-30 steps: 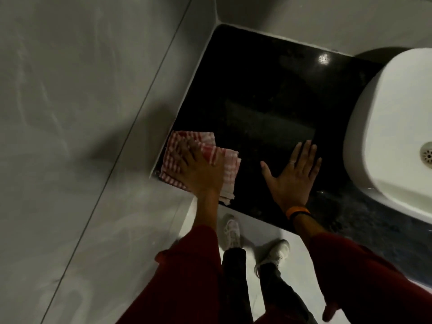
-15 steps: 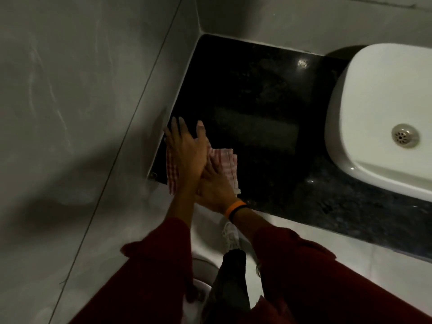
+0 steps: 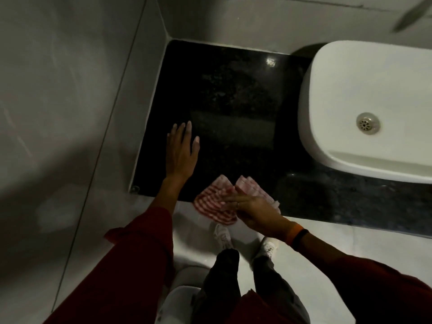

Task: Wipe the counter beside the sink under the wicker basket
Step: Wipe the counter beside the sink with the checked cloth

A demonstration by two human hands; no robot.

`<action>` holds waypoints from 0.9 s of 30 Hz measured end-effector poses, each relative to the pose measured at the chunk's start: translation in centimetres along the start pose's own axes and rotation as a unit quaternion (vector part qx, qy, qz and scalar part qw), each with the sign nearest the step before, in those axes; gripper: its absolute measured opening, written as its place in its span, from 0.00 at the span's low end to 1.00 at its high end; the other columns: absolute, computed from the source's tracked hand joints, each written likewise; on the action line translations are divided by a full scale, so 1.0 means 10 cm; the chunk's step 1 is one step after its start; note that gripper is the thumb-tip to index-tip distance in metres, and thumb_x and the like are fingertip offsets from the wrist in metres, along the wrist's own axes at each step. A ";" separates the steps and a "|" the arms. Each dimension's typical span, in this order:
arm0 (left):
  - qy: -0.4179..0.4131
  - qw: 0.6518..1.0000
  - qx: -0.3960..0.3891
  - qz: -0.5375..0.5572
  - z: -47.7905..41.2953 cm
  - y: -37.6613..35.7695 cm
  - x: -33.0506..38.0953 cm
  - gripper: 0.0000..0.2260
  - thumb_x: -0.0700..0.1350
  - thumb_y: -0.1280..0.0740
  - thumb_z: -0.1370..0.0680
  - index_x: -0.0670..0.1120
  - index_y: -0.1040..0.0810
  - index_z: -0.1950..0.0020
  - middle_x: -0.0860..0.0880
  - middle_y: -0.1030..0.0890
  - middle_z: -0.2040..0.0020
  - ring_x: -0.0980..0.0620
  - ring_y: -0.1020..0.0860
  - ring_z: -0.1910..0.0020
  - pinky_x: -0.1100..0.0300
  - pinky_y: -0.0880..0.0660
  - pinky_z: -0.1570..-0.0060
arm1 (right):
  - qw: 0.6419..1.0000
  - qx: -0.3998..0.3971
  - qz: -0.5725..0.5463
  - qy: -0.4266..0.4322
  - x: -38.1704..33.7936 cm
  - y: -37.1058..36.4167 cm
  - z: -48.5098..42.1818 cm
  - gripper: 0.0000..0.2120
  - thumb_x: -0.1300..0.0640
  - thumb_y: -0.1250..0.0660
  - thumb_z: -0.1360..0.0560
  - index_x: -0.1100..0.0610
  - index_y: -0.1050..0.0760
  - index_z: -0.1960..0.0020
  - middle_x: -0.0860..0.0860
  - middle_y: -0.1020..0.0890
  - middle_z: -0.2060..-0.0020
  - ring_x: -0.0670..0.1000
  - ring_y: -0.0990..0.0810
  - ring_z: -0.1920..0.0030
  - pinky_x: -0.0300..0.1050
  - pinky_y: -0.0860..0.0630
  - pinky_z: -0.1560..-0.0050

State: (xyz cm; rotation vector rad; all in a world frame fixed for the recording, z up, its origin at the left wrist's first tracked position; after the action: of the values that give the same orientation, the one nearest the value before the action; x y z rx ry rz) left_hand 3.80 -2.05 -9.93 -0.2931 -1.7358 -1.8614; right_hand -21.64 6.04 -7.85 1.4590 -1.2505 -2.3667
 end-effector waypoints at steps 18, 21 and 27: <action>-0.101 0.978 0.016 -0.182 -0.02 -0.31 -0.04 0.25 0.53 0.48 0.15 0.46 0.43 0.19 0.43 0.43 0.18 0.42 0.47 0.18 0.38 0.47 0.21 | 0.951 0.179 0.220 -0.126 0.45 0.19 -0.48 0.28 0.43 0.44 0.18 0.53 0.36 0.21 0.58 0.38 0.20 0.60 0.43 0.19 0.67 0.46 0.21; -0.103 0.975 0.029 -0.197 -0.04 -0.35 -0.09 0.26 0.54 0.50 0.15 0.47 0.44 0.18 0.44 0.43 0.18 0.43 0.47 0.18 0.38 0.46 0.21 | 0.952 0.140 0.233 -0.140 0.52 0.12 -0.79 0.33 0.36 0.48 0.18 0.50 0.46 0.18 0.55 0.47 0.17 0.57 0.51 0.17 0.62 0.53 0.18; -0.101 0.973 0.033 -0.207 -0.07 -0.39 -0.10 0.26 0.55 0.51 0.15 0.49 0.48 0.18 0.46 0.46 0.17 0.44 0.50 0.17 0.39 0.49 0.20 | 0.948 0.156 0.213 -0.180 0.81 0.56 -1.61 0.33 0.37 0.46 0.18 0.47 0.51 0.18 0.54 0.53 0.17 0.57 0.57 0.17 0.64 0.56 0.19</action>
State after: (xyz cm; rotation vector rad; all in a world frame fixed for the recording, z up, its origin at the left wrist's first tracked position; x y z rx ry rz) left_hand 2.70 -2.53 -13.81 -0.1001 -2.1223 -2.1144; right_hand -15.21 -10.94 -13.09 0.7064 -1.8737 -2.2596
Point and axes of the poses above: each hand's wrist, its own z-axis away from the middle knuckle, its own y-axis out of the back of the hand, x = y × z, the point moved 1 cm from there along -z, towards the middle knuckle
